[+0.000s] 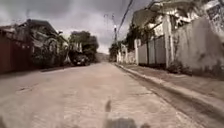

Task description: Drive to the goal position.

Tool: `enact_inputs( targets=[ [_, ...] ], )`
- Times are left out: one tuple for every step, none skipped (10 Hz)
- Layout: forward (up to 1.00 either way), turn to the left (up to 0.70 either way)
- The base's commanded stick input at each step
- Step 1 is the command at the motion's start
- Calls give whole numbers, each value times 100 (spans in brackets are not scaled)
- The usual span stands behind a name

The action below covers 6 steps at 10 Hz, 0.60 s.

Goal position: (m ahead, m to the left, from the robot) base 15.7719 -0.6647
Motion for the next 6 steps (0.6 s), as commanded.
enact_inputs(
  targets=[
    [100,40],
    [100,40],
    [100,40],
    [100,0],
    [100,0],
    [100,0]
  ],
)
